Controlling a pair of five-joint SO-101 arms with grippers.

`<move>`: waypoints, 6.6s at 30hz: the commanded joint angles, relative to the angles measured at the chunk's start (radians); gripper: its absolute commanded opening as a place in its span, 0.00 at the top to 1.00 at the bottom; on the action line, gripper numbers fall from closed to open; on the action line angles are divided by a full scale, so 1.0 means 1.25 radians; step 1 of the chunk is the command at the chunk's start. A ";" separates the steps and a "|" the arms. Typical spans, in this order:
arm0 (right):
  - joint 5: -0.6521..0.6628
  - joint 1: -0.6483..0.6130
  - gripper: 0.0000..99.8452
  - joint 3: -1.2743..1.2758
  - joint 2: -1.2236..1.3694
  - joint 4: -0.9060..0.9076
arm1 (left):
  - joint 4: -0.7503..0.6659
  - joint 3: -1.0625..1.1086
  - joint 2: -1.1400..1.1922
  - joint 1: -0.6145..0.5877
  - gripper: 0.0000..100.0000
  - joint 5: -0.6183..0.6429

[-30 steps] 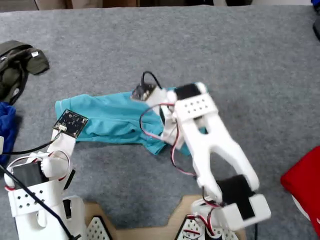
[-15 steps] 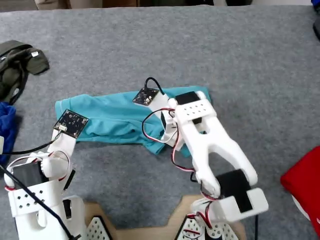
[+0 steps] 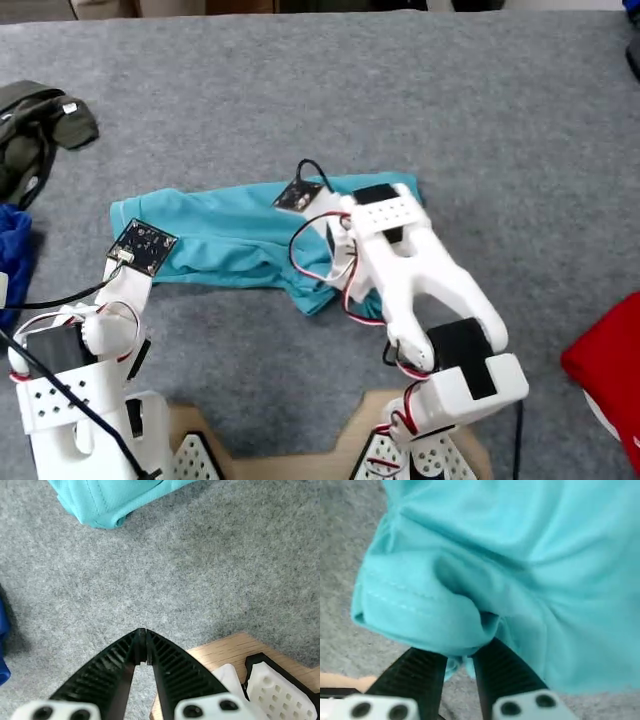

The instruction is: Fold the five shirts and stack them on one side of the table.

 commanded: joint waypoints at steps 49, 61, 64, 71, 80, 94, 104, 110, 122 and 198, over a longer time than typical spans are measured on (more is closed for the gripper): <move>0.101 0.028 0.82 -1.174 0.520 0.449 | 0.032 -0.002 -0.006 0.001 0.98 -0.056; 0.026 -0.023 0.99 -0.760 0.246 0.368 | 0.026 -0.004 -0.006 0.001 0.98 -0.055; 0.000 -0.023 0.99 -0.774 0.220 0.371 | 0.027 -0.004 -0.006 0.001 0.98 -0.055; -0.015 -0.077 0.99 -0.683 0.168 0.361 | 0.028 -0.006 -0.006 0.001 0.98 -0.055; -0.064 -0.047 0.99 -0.417 0.166 0.098 | 0.026 -0.004 -0.006 0.004 0.98 -0.011; 0.070 0.240 0.99 -0.508 0.282 -0.010 | 0.026 0.001 -0.006 0.001 0.98 -0.012; 0.107 0.298 0.99 -0.771 0.419 0.058 | 0.032 -0.005 -0.007 -0.001 0.98 -0.011; 0.083 0.287 0.99 -0.927 0.380 0.232 | 0.029 -0.025 -0.007 -0.001 0.98 -0.006; -0.006 0.213 0.99 -1.078 0.321 0.444 | -0.145 -0.169 0.115 -0.006 0.98 0.401; 0.070 0.425 0.99 -0.341 -0.430 0.417 | 0.114 -1.439 1.453 -0.168 0.98 0.583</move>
